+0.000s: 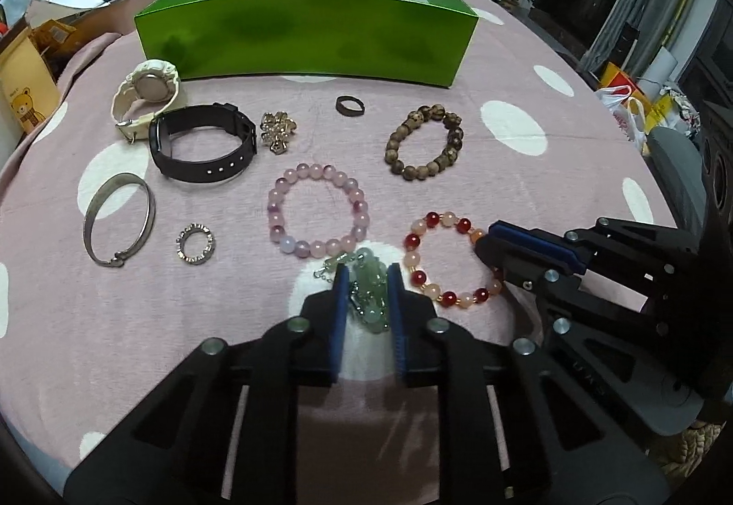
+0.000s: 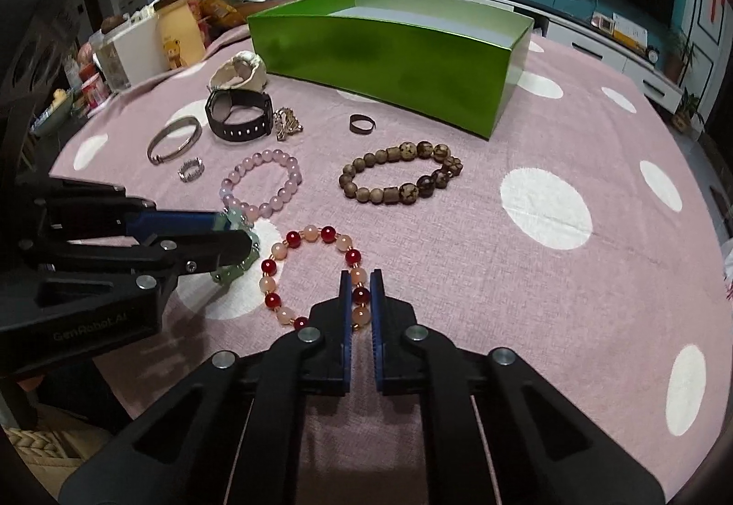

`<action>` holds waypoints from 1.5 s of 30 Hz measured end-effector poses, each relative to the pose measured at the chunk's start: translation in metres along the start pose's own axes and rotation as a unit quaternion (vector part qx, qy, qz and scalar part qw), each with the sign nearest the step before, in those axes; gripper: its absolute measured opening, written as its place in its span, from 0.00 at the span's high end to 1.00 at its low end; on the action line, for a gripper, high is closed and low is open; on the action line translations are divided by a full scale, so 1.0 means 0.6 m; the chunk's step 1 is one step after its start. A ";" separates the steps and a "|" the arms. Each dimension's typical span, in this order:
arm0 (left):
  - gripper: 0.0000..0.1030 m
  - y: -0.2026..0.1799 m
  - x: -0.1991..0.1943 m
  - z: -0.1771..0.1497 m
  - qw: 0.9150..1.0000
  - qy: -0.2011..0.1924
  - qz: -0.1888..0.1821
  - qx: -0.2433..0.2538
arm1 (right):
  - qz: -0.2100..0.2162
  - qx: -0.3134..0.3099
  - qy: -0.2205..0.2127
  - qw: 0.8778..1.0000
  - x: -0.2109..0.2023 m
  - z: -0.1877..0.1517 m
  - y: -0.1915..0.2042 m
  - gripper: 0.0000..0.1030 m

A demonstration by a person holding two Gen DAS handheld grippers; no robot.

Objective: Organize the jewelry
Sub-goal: 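Grasp the green crystal cluster with the left tool while the right tool grasps the red-pink bead bracelet, then carry both held items over the green box and open both tools to drop them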

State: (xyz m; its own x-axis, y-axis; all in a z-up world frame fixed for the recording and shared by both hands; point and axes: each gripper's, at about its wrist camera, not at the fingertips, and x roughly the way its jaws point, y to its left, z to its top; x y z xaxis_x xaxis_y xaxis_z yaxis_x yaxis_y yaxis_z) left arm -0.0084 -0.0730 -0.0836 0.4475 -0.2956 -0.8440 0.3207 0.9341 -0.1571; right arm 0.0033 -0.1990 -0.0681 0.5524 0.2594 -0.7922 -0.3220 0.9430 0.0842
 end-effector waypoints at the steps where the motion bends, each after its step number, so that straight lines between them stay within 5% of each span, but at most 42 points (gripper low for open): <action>1: 0.86 0.004 -0.001 0.000 1.000 0.000 -0.008 -0.004 | 0.001 0.004 -0.006 1.000 -0.006 0.002 -0.002 0.93; 7: 0.95 0.011 -0.017 -0.001 1.000 -0.012 -0.026 -0.010 | 0.009 0.013 -0.041 0.999 -0.047 0.024 -0.007 0.93; 19: 0.95 0.037 -0.065 0.036 0.997 -0.046 -0.052 -0.030 | 0.002 0.007 -0.097 0.995 -0.098 0.095 -0.021 0.93; 29: 0.95 0.082 -0.110 0.172 0.993 -0.107 -0.031 -0.037 | -0.012 -0.011 -0.147 0.989 -0.109 0.197 -0.048 0.93; 37: 0.95 0.132 -0.054 0.312 0.993 -0.098 -0.027 -0.063 | -0.001 0.013 -0.153 0.988 -0.055 0.280 -0.090 0.93; 45: 0.95 0.165 0.048 0.369 0.995 -0.055 0.000 -0.084 | 0.001 0.043 -0.101 0.994 0.059 0.311 -0.126 0.93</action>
State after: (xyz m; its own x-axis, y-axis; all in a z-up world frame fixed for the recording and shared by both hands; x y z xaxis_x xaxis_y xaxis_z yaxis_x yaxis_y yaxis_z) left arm 0.2213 -0.0333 -0.0101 0.5387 -0.3067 -0.7847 0.1808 0.9518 -0.2479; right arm 0.1908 -0.2221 0.0101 0.6977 0.2892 -0.6555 -0.2606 0.9547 0.1438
